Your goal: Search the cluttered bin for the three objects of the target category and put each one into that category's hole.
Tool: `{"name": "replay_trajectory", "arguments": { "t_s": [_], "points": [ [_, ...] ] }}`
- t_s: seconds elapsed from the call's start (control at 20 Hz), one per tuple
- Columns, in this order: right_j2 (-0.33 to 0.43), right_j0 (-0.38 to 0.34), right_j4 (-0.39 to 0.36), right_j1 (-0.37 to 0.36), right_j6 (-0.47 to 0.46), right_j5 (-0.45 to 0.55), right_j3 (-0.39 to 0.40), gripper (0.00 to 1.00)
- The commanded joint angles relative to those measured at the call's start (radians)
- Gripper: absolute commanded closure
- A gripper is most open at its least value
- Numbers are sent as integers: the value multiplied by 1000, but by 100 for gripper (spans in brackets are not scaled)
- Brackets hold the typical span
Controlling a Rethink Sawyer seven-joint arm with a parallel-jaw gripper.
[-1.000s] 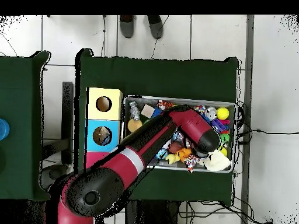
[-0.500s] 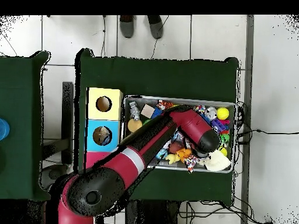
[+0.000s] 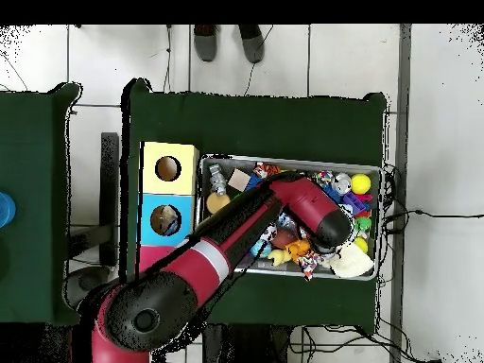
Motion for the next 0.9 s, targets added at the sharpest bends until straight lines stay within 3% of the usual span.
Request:
{"name": "replay_trajectory", "arguments": {
  "t_s": [0.05, 0.5, 0.7, 0.9],
  "points": [
    [154, 3, 6, 69, -252, 102, -94, 0],
    [132, 18, -4, 106, -157, 109, -111, 0],
    [125, 23, 25, 83, -182, 190, -81, 0],
    [113, 18, 25, 47, -178, 171, -59, 0]
  ]
}}
